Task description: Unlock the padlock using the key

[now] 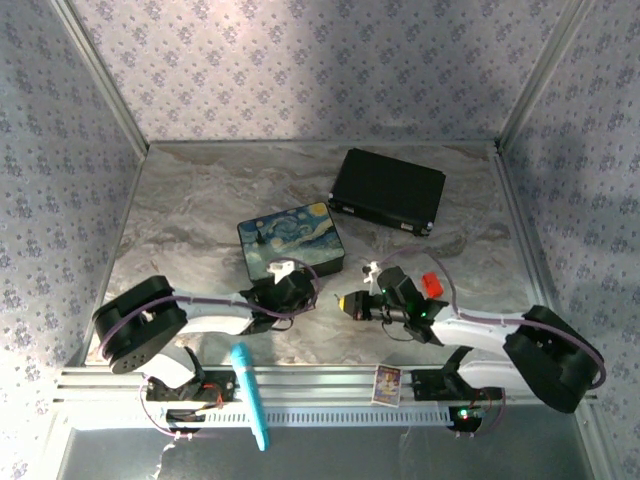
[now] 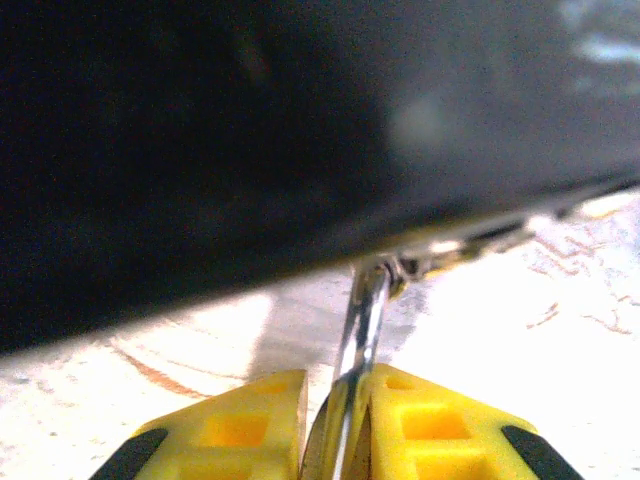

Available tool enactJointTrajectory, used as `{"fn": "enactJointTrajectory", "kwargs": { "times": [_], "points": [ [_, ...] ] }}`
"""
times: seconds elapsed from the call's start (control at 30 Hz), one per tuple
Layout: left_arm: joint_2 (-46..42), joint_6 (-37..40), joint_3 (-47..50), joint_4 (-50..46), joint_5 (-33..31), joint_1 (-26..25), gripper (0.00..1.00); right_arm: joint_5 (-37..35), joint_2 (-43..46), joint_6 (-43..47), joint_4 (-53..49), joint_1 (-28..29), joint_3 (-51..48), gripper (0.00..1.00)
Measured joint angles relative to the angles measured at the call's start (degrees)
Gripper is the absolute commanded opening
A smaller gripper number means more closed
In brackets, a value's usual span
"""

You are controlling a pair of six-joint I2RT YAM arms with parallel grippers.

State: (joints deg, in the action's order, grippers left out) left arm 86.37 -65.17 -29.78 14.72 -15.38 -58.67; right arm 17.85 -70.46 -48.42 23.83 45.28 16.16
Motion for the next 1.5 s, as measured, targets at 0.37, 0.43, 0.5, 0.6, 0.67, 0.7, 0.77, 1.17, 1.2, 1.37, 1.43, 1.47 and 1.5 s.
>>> {"fn": "enactJointTrajectory", "kwargs": {
  "times": [0.37, 0.43, 0.5, 0.6, 0.67, 0.7, 0.77, 1.17, 1.2, 1.37, 1.43, 1.47, 1.5],
  "points": [
    [-3.8, -3.3, 7.26, 10.14, -0.57, -0.15, 0.05, 16.52, -14.91, -9.92, 9.03, -3.56, 4.79, 0.0],
    [-4.2, -3.48, 8.28, 12.22, -0.52, 0.17, 0.04, 19.47, -18.27, -12.46, 11.54, -3.76, 6.01, 0.0],
    [-4.26, -3.76, 8.63, 13.33, -0.46, 0.46, 0.03, 21.66, -21.51, -14.45, 14.08, -4.09, 7.08, 0.0],
    [-4.26, -4.55, 9.84, 16.85, -0.46, 1.01, 0.0, 24.13, -25.99, -17.29, 18.23, -4.63, 7.74, 0.0],
    [-4.24, -5.05, 11.17, 19.54, -0.46, 1.53, 0.0, 25.35, -28.39, -19.12, 21.0, -4.92, 7.72, 0.0],
    [-4.2, -5.25, 11.69, 20.46, -0.44, 1.73, 0.0, 25.7, -29.11, -19.74, 21.97, -4.92, 7.72, 0.0],
    [-3.93, -5.62, 12.81, 22.86, -0.42, 2.08, 0.0, 26.51, -30.14, -20.96, 24.24, -4.92, 7.72, 0.0],
    [-2.25, -8.46, 13.22, 30.16, -0.31, 2.71, 0.0, 28.09, -31.74, -24.04, 31.3, -5.9, 7.78, 0.0],
    [-2.25, -8.57, 13.27, 30.47, -0.26, 2.71, 0.0, 28.06, -31.89, -24.24, 31.54, -6.08, 7.8, 0.0],
    [-2.36, -8.66, 13.25, 30.38, 0.17, 2.69, 0.0, 28.11, -32.85, -25.31, 33.77, -6.54, 8.37, 0.0],
    [-2.38, -8.68, 13.25, 30.38, 0.15, 2.71, 0.0, 28.28, -33.0, -25.79, 34.53, -6.6, 8.41, 0.0],
    [-2.38, -8.66, 13.25, 30.32, 0.13, 2.71, 0.0, 28.37, -33.11, -25.99, 34.75, -6.6, 8.41, 0.0],
    [-2.38, -8.66, 13.22, 30.27, 0.15, 2.71, 0.0, 28.48, -33.2, -26.18, 34.95, -6.64, 8.41, 0.0]
  ]
}}
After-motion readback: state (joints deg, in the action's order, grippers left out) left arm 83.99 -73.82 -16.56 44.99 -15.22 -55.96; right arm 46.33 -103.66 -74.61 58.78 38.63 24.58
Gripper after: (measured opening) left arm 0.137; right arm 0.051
